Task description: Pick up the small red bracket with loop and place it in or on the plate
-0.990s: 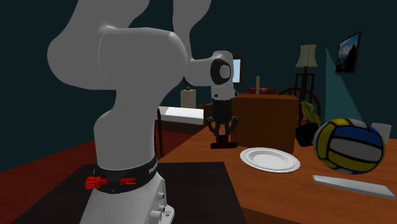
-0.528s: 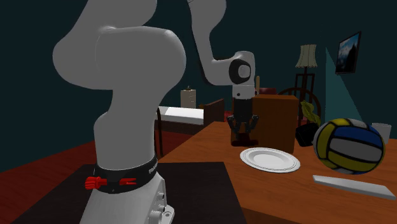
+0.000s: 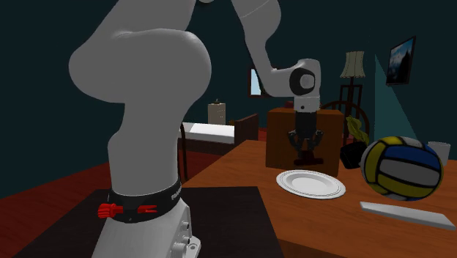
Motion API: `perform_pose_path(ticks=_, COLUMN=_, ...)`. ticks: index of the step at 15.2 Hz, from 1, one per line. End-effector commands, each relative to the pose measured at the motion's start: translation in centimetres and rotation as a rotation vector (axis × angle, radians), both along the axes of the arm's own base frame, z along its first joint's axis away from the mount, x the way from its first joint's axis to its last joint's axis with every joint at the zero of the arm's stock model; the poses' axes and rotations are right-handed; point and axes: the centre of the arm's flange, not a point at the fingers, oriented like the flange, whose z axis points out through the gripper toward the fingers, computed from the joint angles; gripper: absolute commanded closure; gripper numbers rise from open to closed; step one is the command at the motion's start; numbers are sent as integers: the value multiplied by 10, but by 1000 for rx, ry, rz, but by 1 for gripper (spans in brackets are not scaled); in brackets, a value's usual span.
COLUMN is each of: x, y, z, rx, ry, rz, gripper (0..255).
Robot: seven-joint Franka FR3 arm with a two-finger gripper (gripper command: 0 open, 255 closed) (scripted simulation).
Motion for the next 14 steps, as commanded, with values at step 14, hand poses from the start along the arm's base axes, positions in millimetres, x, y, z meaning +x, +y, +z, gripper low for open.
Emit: perform_pose_path(ticks=14, x=0, y=-17, z=-67, rx=1, ry=0, rz=1, gripper=255)
